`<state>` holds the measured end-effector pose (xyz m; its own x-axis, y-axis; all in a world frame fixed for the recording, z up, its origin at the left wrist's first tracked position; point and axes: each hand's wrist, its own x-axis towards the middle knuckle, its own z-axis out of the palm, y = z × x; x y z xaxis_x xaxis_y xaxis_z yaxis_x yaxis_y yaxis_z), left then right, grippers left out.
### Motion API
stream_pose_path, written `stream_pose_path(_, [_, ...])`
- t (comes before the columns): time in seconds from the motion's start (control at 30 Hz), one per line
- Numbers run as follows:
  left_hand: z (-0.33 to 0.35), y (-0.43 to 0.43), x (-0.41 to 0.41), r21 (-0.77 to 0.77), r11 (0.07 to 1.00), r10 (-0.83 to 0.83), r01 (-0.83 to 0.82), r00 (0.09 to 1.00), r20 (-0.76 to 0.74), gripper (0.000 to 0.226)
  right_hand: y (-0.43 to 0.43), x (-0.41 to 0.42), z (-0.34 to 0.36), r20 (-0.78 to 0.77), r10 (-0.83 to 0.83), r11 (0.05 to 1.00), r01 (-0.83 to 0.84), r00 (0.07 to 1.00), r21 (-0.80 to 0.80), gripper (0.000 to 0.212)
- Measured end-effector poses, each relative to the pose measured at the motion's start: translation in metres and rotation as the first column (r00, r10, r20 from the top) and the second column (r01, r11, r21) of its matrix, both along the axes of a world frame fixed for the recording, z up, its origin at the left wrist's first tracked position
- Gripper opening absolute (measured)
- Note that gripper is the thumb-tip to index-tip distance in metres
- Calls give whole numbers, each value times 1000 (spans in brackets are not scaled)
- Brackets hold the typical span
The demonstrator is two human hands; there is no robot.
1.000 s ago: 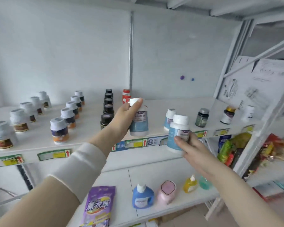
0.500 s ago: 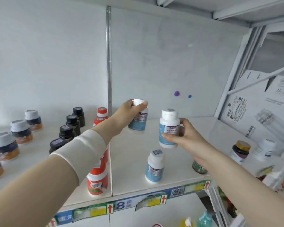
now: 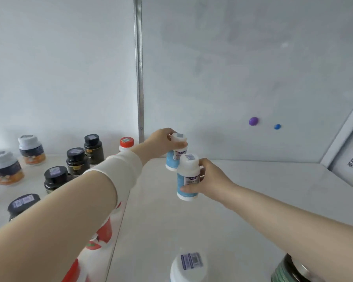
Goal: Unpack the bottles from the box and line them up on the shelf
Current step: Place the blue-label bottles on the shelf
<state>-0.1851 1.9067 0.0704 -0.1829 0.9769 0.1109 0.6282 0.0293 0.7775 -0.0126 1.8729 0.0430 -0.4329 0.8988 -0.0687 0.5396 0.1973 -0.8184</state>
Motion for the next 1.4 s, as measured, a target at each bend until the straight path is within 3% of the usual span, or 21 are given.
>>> stream_pose_path(0.23, [-18,42,-24,-91,996,-30,15,985,-172,42,41,-36,-22,25,-27,1000,27,999,-3,64])
stream_pose_path(0.8, [-28,72,-37,-97,989,-128,109,967,-219,45,64,-59,-41,47,-84,996,84,995,-9,72])
stream_pose_path(0.97, [-25,66,-35,-111,991,-104,80,969,-225,54,60,-55,-36,70,-63,997,66,996,-36,77])
stream_pose_path(1.07, [-14,55,-35,-121,991,-82,50,958,-276,57,53,-44,-23,129,-51,998,48,990,28,81])
stream_pose_path(1.23, [26,5,-35,-109,994,-88,32,824,-560,52,26,-25,16,275,2,984,-51,961,172,88])
stream_pose_path(1.3, [42,-31,-30,-93,996,-74,13,718,-692,50,3,-19,34,326,9,968,-90,945,236,78])
stream_pose_path(1.4, [59,-95,-22,-68,997,-44,-32,492,-870,46,-40,-13,54,401,-12,915,-152,916,375,53])
